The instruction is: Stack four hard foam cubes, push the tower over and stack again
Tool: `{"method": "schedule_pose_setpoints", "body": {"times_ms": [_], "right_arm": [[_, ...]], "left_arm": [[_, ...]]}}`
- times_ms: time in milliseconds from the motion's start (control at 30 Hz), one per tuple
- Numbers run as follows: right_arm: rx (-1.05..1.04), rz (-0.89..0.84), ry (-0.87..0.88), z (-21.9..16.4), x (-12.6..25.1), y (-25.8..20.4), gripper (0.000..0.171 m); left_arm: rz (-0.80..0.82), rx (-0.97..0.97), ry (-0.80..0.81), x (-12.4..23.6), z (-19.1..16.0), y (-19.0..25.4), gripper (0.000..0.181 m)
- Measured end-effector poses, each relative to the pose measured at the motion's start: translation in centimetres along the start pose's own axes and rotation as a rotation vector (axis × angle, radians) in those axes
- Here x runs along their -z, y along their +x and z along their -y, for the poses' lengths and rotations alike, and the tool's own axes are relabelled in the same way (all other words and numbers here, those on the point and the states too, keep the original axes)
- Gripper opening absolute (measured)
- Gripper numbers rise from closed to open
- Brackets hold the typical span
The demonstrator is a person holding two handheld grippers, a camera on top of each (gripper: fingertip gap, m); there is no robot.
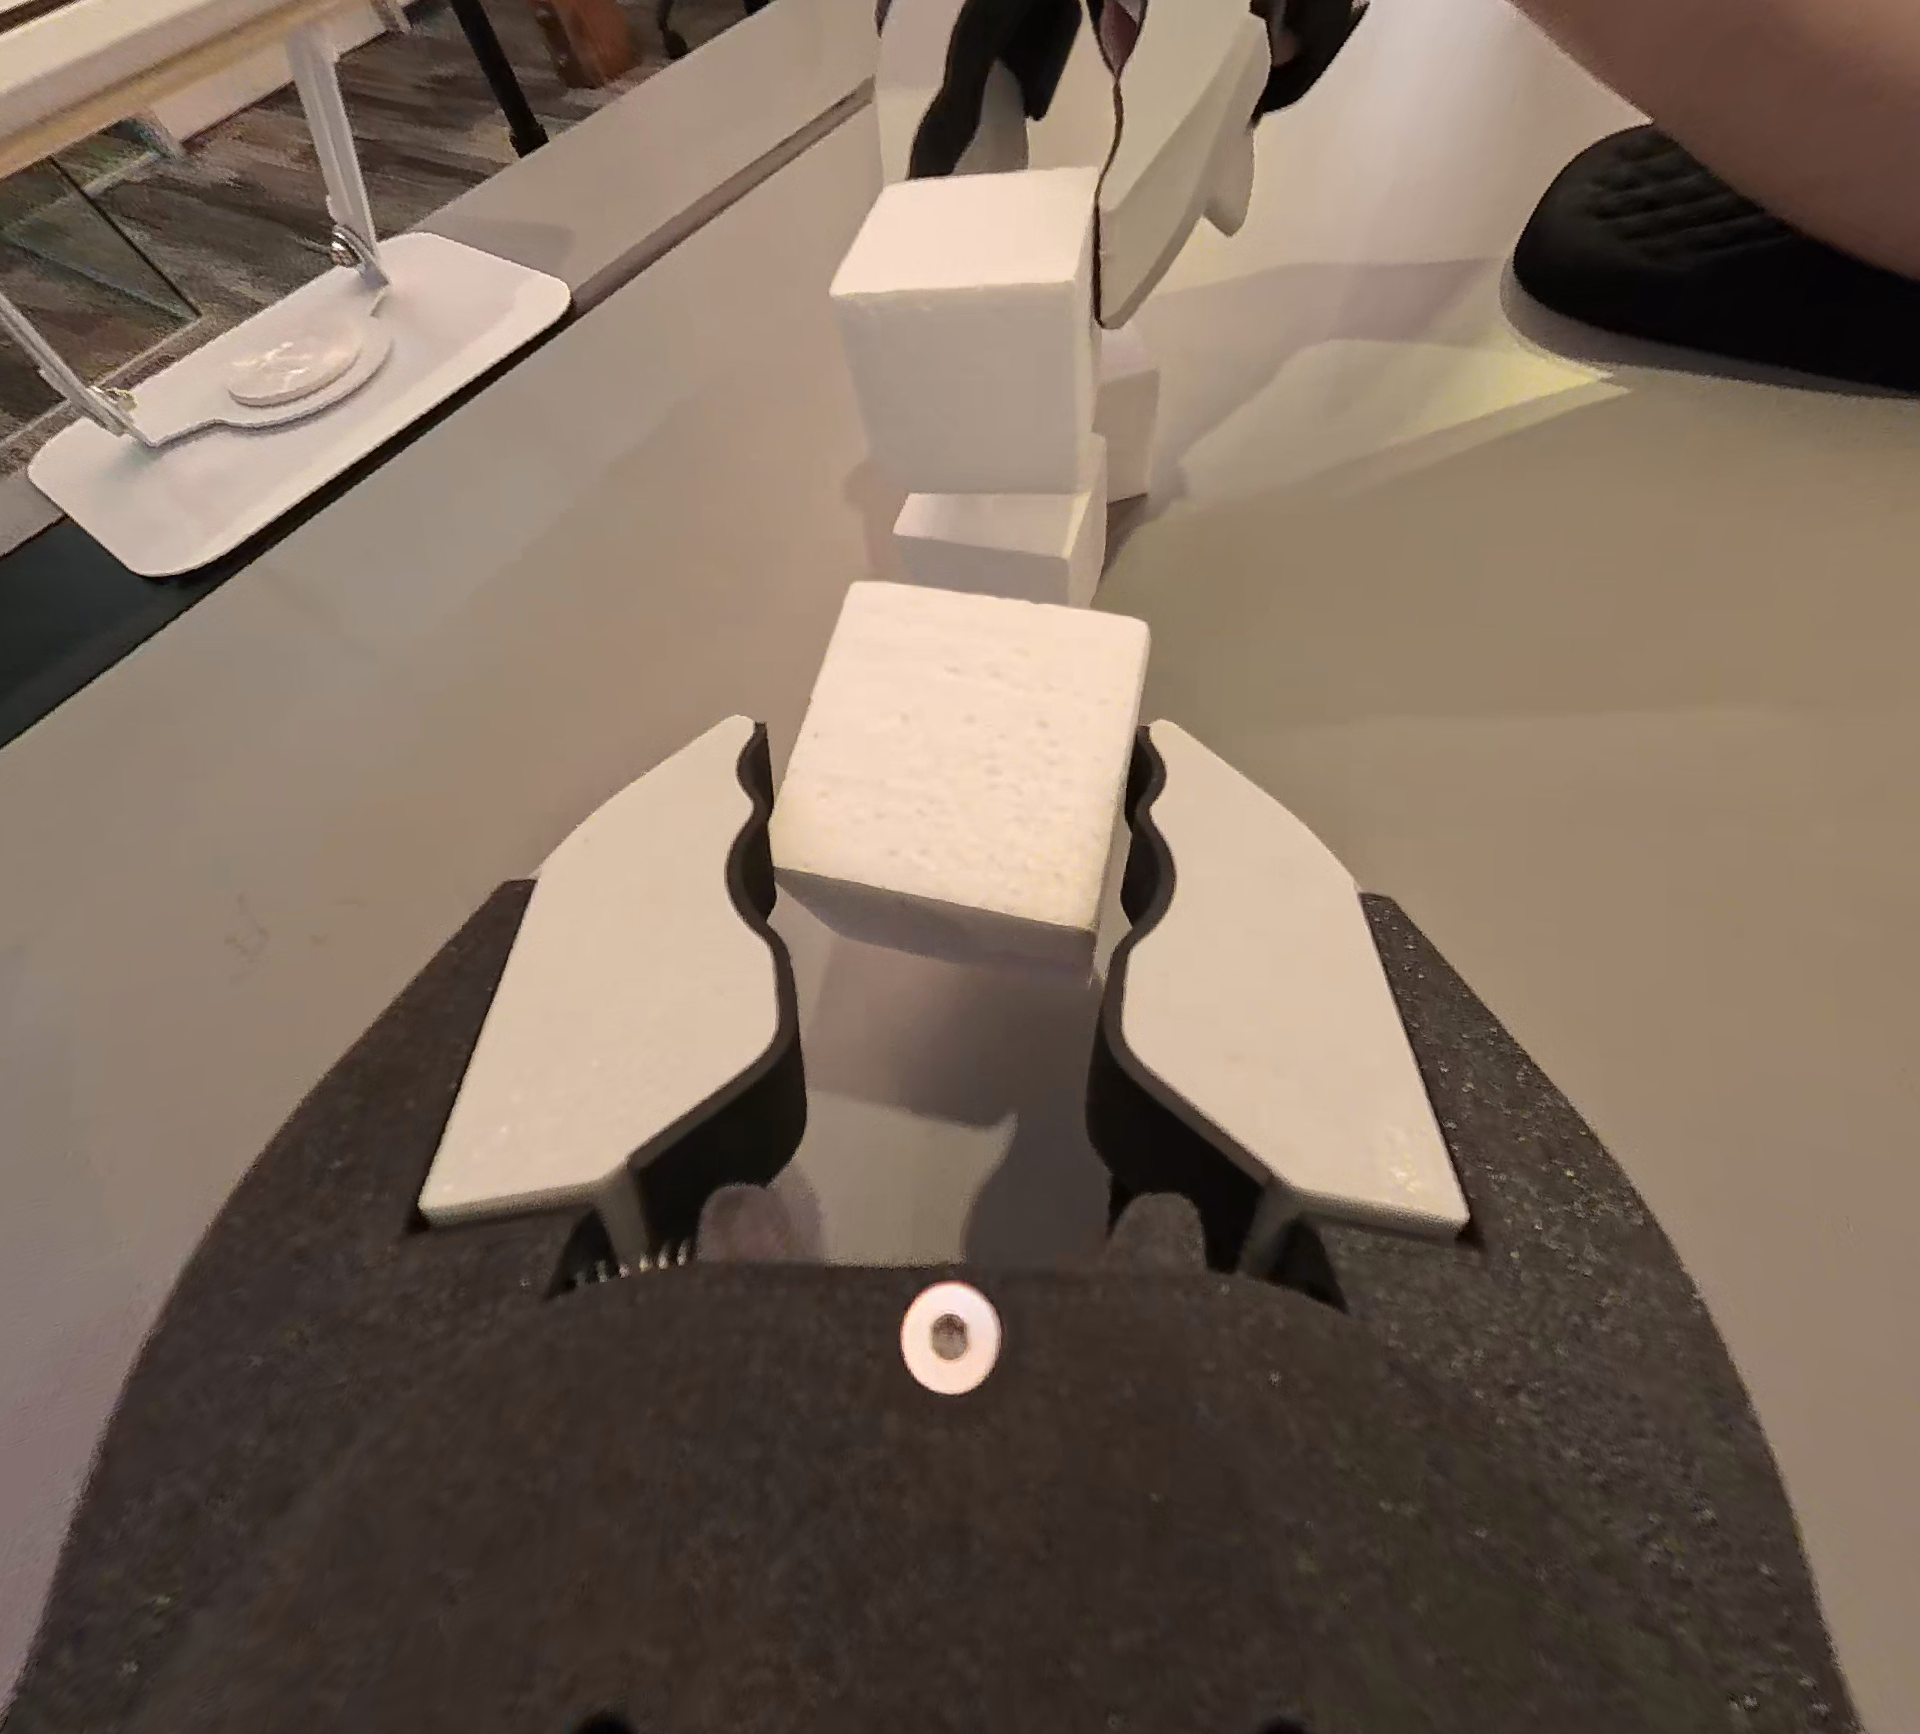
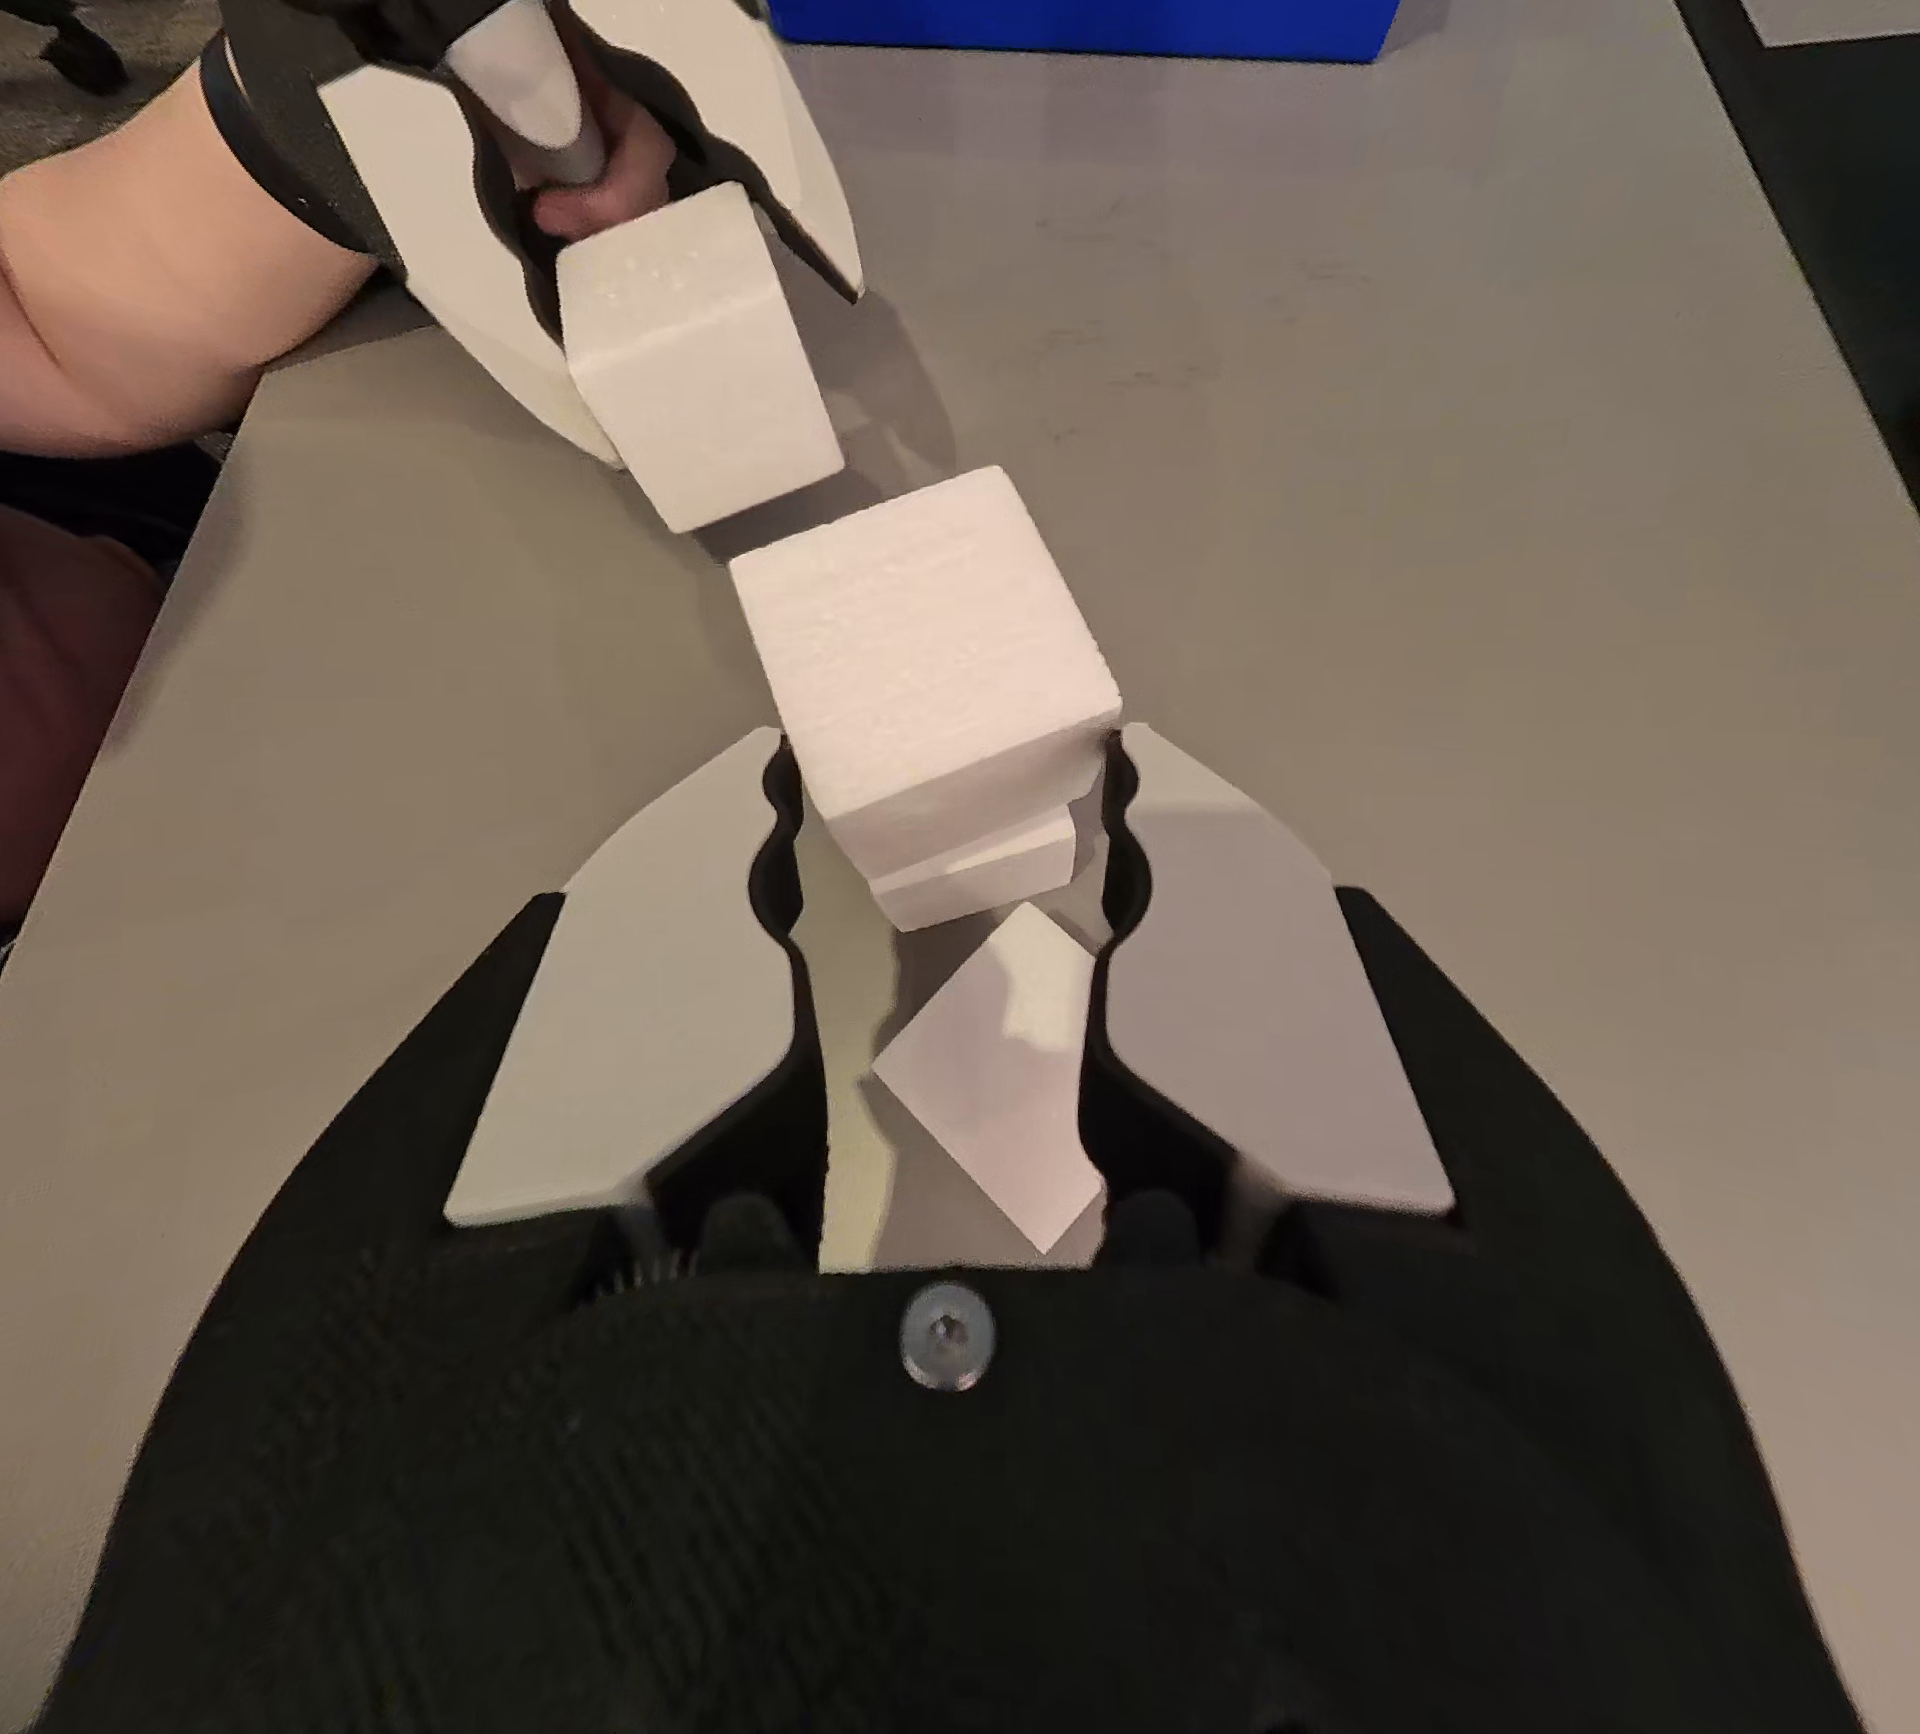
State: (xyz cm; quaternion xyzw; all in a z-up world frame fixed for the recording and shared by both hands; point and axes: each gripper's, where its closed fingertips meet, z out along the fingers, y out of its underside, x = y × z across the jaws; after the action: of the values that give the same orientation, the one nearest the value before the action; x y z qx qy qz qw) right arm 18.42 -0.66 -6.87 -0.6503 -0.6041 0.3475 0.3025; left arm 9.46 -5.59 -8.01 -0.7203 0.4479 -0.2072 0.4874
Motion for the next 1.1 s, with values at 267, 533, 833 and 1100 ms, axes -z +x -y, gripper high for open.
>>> {"method": "schedule_pose_setpoints", "body": {"times_ms": [267, 533, 833, 1100], "right_arm": [[-0.087, -0.051, 0.016, -0.1, 0.1, 0.2, 0.057], [-0.09, -0.046, -0.036, -1.1, -0.5, -0.2, 0.057], [-0.065, -0.07, -0.051, -1.5, -0.8, 0.1, 0.057], [0.037, -0.082, -0.092, -2.0, -0.6, -0.4, 0.062]], "left_arm": [[-0.007, 0.023, -0.024, -0.3, -0.8, -0.2, 0.065], [-0.009, 0.023, -0.018, -0.1, -0.5, -0.1, 0.065], [-0.036, -0.004, -0.049, -0.4, -1.0, 0.7, 0.065], [-0.028, 0.008, -0.038, -0.3, -0.9, 0.4, 0.065]]}}
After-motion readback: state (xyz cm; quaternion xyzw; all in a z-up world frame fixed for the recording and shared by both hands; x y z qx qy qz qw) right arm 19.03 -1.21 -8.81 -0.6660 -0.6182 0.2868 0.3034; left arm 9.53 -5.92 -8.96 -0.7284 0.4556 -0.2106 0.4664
